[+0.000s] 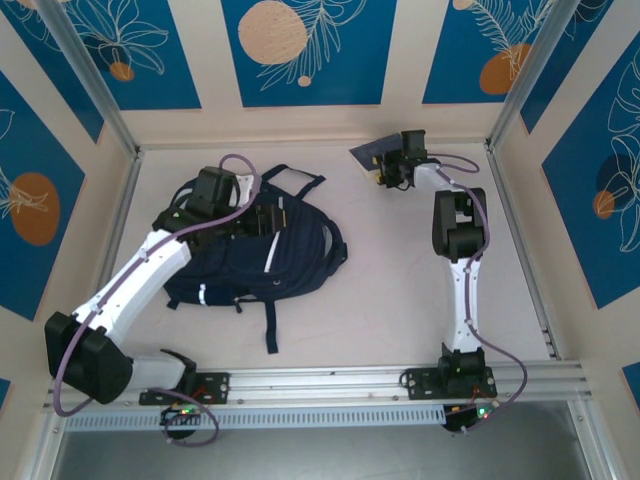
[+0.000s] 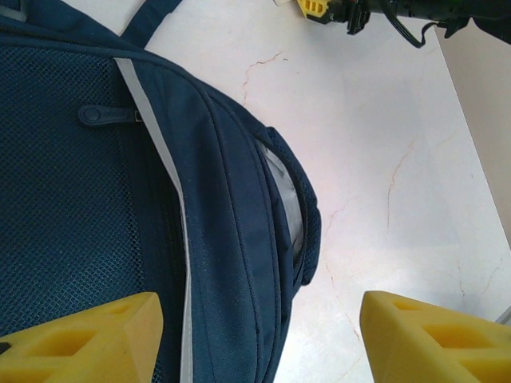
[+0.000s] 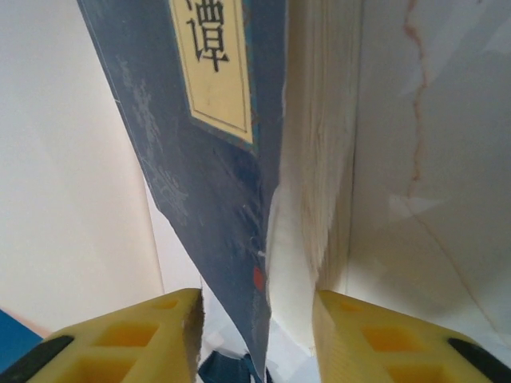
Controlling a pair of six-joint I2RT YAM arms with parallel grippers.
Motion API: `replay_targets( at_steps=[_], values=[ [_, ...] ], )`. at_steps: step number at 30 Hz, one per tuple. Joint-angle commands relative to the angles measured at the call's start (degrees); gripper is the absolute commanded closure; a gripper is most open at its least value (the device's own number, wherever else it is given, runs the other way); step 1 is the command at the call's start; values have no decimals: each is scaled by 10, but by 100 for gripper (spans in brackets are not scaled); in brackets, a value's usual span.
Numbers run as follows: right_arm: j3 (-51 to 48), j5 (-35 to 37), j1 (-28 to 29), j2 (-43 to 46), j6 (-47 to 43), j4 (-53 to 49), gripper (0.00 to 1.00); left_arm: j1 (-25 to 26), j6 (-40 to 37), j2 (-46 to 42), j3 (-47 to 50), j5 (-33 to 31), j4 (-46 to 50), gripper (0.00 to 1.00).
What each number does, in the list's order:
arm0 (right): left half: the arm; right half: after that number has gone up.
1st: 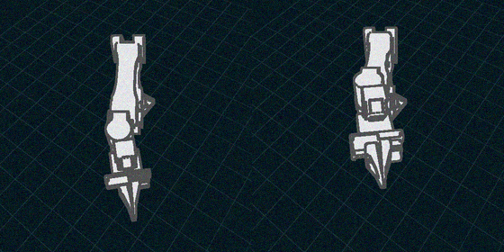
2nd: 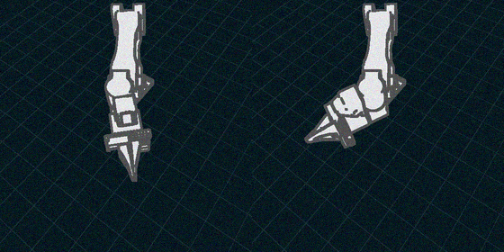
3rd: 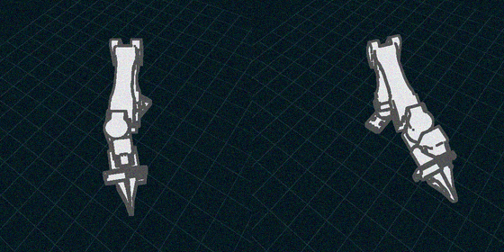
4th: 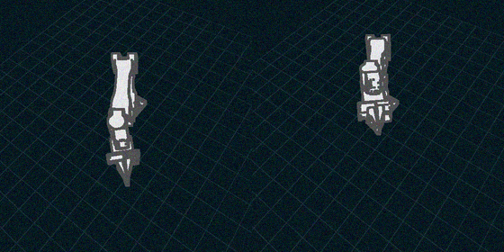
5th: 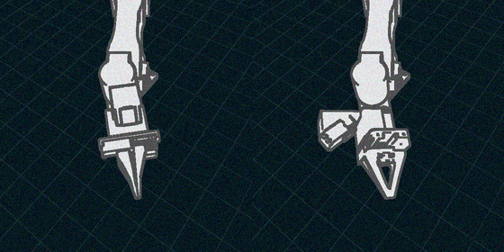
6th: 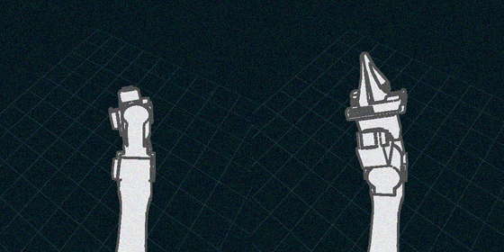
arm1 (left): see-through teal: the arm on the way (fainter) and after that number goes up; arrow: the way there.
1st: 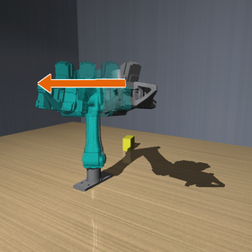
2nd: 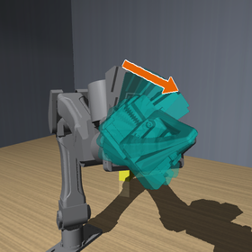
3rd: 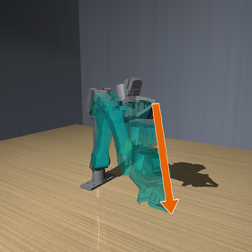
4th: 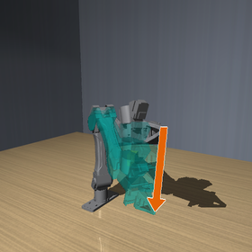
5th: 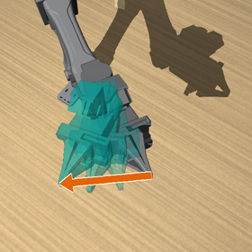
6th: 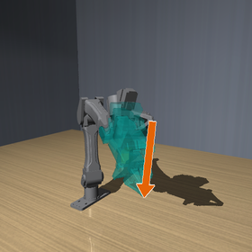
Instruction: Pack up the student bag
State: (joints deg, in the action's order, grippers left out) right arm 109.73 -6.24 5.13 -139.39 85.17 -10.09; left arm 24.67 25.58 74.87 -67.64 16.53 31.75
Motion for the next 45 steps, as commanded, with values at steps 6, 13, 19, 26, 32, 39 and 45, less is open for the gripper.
replay_targets(
  at_steps=[6,13,19,26,32,39,45],
  values=[
    [61,-2,2,-26,-16,-38,84,3,3,5,-9,20,-12,35],
    [82,3,2,-39,-26,-52,99,3,3,4,-8,20,-13,35],
    [62,4,5,-27,-39,-61,100,3,2,5,-8,20,-12,35],
    [-101,29,12,102,-109,-50,100,3,-1,12,-9,33,-13,35],
    [-298,52,25,261,-209,-81,100,3,-4,13,-7,51,-18,35],
    [-556,48,42,468,-275,-83,100,21,-23,20,-14,55,-7,35],
    [-671,70,112,623,-324,-182,100,72,-54,46,-63,25,44,35]
  ],
)
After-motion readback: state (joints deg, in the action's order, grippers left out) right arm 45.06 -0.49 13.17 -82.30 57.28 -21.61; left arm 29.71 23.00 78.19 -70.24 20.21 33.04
